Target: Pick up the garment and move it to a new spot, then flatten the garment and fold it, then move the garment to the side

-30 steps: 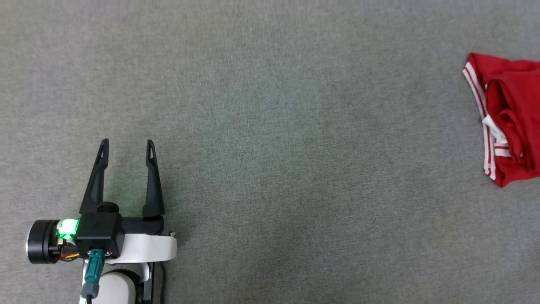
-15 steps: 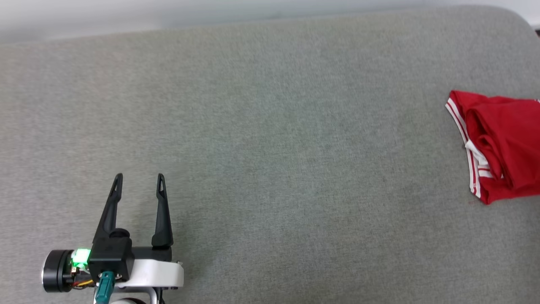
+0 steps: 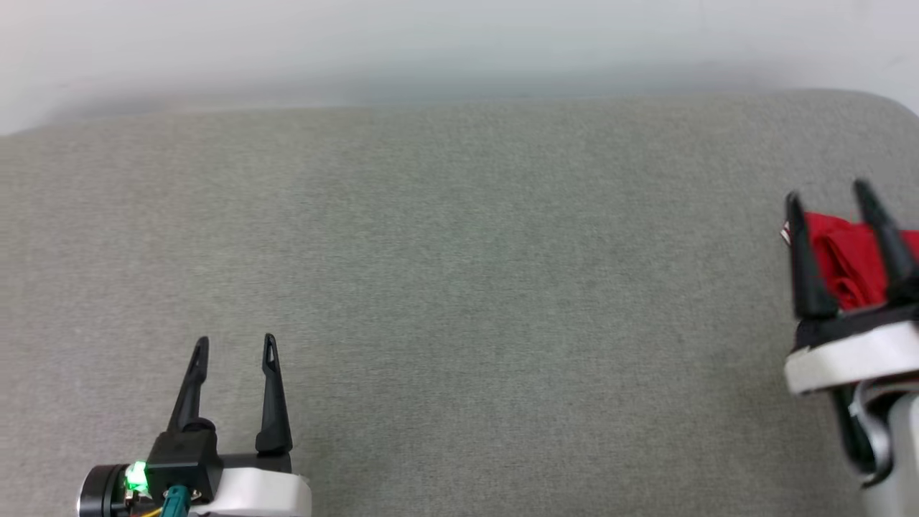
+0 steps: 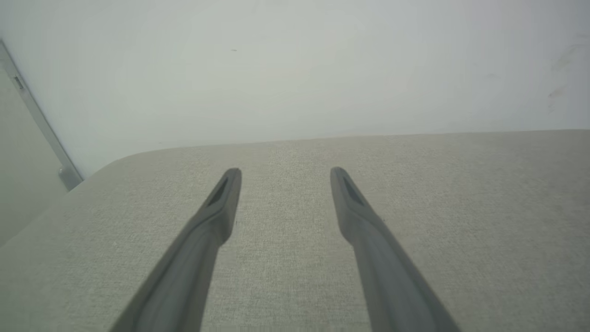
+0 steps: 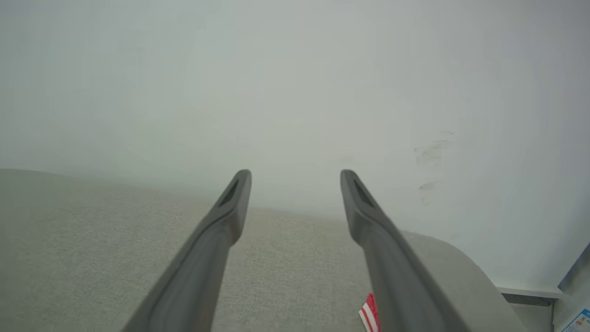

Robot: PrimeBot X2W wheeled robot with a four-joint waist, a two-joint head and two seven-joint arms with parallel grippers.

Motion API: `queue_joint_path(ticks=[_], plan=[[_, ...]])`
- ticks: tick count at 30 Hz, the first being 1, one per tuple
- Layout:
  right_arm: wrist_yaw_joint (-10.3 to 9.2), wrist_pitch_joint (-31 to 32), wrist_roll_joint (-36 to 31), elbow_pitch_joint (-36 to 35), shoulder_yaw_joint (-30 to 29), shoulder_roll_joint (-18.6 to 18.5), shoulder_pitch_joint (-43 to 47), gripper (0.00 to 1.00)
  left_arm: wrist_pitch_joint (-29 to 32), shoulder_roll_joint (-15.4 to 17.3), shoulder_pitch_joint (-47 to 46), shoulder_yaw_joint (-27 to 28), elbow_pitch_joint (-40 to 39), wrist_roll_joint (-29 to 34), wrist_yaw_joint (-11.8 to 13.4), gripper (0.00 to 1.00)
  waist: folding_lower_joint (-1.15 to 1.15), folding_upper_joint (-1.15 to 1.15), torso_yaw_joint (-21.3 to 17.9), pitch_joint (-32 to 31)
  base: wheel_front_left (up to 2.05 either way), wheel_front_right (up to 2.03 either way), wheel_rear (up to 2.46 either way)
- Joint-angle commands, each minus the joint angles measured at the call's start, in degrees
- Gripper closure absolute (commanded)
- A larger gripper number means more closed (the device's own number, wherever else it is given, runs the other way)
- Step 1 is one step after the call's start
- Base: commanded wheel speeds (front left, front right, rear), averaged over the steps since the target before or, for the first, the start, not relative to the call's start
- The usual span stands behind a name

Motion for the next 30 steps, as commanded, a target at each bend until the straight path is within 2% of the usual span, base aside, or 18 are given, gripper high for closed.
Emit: queue_joint_path(ticks=[1, 6, 14, 20, 30], plan=[[-0.08, -0.2, -0.4, -0.8, 0.2, 1.3, 2.3, 0.00, -0.1, -0.3, 1.0, 0.2, 0.3, -0.3, -0.4, 0.00, 0.01, 0.00, 1.1, -0.9, 0.00, 0.00, 0.00], [-0.08, -0.3, -1.3, -2.3, 0.6, 5.1, 7.3, 0.00, -0.1, -0.6, 1.7, 0.5, 1.1, -0.6, -1.4, 0.00, 0.01, 0.00, 2.2, -1.9, 0.00, 0.00, 0.00], [-0.08, -0.9, -3.1, -4.7, -0.3, 8.9, 13.7, 0.00, -0.1, -1.4, 2.0, 0.6, 2.1, -0.8, -2.6, 0.00, 0.01, 0.00, 2.6, -3.0, 0.00, 0.00, 0.00], [-0.08, -0.9, -3.6, -6.3, -0.7, 10.8, 17.7, 0.00, -0.1, -1.7, 2.4, 1.0, 2.4, -0.5, -3.2, 0.00, 0.01, 0.00, 2.2, -3.8, 0.00, 0.00, 0.00], [-0.07, -0.1, -3.7, -8.6, -0.9, 11.8, 21.1, 0.00, -0.1, -2.1, 2.9, 1.5, 2.5, -0.1, -4.1, 0.00, 0.01, 0.00, 1.9, -4.5, 0.00, 0.00, 0.00]])
